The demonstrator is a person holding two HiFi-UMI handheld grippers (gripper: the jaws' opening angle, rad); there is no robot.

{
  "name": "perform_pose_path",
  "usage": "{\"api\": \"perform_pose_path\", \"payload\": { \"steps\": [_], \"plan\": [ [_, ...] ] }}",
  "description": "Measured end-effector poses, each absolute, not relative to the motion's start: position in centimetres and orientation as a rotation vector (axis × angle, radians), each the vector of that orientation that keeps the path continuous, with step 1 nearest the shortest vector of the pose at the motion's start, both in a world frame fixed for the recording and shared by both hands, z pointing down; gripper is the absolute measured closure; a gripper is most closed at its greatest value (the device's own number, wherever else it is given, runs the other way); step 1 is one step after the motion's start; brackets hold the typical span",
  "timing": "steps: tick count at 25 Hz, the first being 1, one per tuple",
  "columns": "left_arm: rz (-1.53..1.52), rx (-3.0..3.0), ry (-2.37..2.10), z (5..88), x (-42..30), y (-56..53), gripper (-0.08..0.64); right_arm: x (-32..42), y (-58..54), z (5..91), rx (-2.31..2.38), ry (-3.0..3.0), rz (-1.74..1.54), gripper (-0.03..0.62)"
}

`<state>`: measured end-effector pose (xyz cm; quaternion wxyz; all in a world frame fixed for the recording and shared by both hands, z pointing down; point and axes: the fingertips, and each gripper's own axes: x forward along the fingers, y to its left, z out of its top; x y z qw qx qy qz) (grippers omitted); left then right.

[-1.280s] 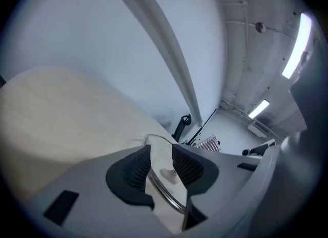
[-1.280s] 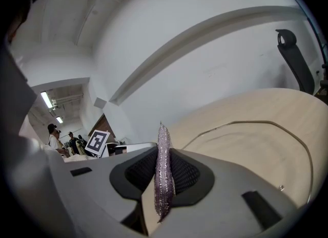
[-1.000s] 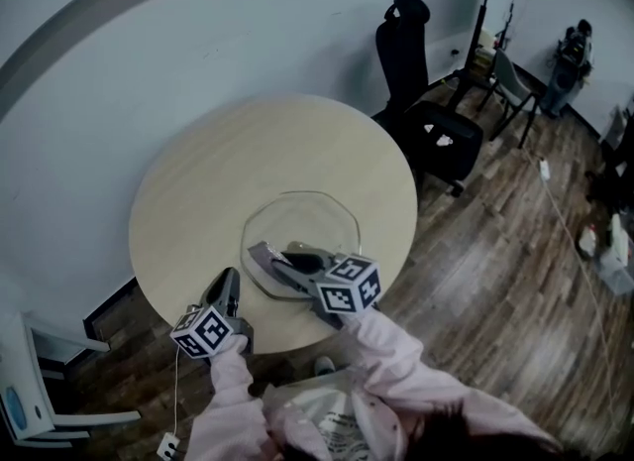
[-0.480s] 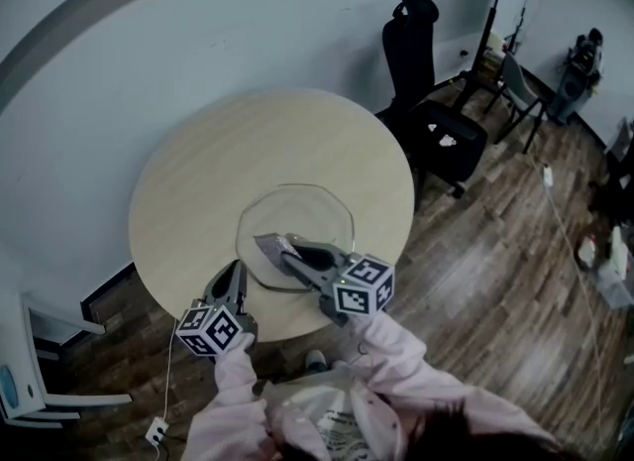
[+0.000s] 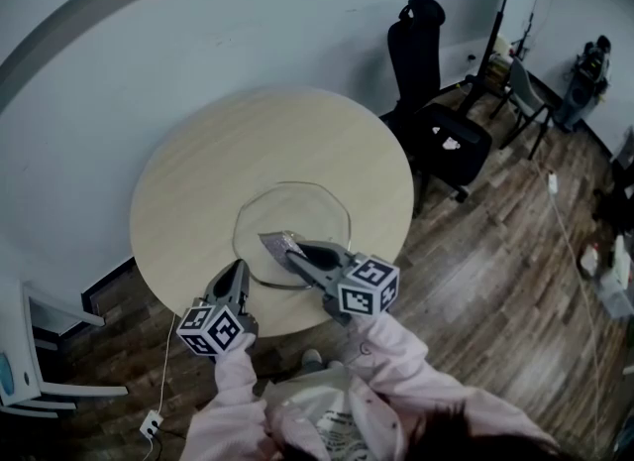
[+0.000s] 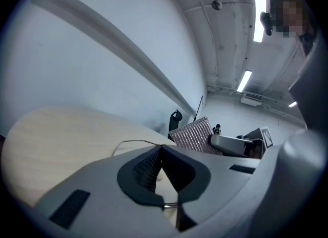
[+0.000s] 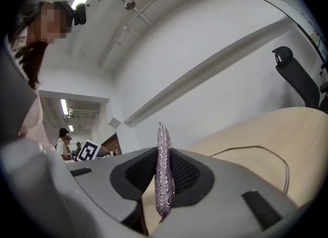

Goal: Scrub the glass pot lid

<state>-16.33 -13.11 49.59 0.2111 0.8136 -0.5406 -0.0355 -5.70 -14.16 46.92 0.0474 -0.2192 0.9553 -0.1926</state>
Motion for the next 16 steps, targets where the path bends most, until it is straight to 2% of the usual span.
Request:
{"api": "perform_pose_path", "payload": {
  "steps": [16],
  "plan": [
    [-0.073, 2.266, -1.511, 49.82, -15.59, -13.53, 0.568, -5.16, -14.70, 47.26, -0.665, 2.918, -0.597, 0.509]
  ]
}}
